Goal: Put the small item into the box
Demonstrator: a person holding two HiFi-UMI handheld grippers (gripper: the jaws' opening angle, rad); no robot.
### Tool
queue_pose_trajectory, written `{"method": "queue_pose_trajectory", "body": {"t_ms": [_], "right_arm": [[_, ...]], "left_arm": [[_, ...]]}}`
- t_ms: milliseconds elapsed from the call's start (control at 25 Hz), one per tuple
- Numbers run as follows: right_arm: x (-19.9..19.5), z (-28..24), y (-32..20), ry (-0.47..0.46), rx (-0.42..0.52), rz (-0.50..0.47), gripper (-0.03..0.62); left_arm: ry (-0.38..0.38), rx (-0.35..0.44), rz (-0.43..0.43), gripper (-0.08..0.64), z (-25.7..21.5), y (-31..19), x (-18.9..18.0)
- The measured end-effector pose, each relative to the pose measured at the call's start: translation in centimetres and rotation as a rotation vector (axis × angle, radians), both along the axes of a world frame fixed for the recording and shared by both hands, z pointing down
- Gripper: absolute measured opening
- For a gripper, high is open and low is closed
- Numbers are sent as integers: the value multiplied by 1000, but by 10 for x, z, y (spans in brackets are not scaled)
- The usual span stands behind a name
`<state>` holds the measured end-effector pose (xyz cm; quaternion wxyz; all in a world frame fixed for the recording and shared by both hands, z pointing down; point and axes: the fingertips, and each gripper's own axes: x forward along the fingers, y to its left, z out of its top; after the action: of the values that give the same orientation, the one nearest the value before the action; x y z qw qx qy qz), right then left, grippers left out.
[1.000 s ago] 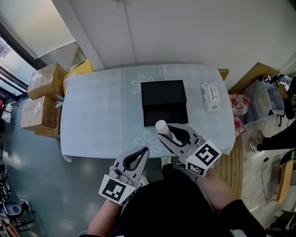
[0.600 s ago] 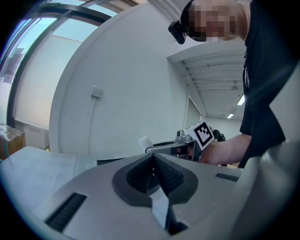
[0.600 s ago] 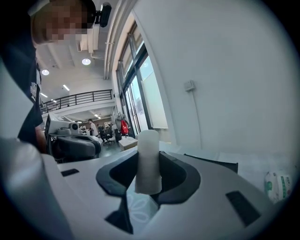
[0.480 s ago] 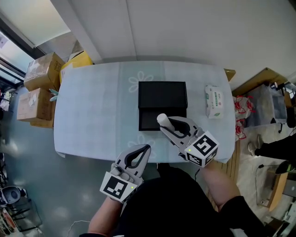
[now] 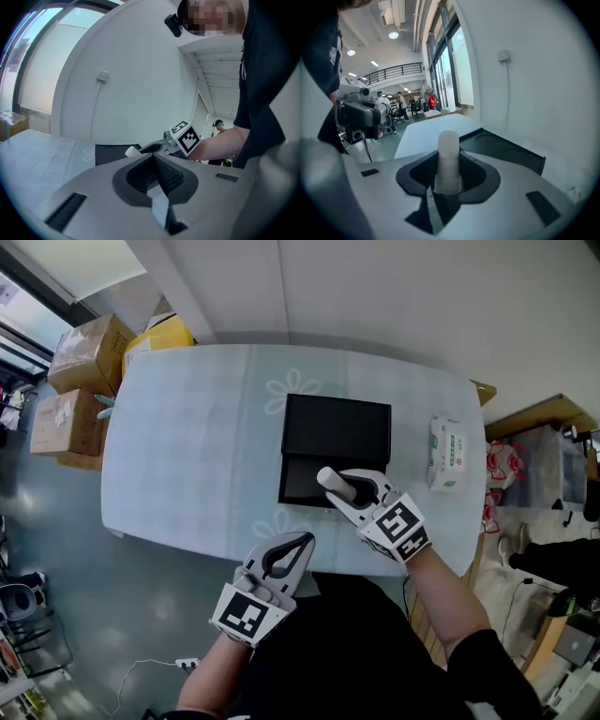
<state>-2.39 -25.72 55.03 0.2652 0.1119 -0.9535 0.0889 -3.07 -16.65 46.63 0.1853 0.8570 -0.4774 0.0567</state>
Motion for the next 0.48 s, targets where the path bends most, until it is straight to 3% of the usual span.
{"method": "queue_pose_trajectory", "body": {"t_ms": [480], "right_arm": [[-10, 72, 3, 269, 28, -184, 143]], "left_arm": [[-9, -43, -3, 6, 22, 0, 8]]}}
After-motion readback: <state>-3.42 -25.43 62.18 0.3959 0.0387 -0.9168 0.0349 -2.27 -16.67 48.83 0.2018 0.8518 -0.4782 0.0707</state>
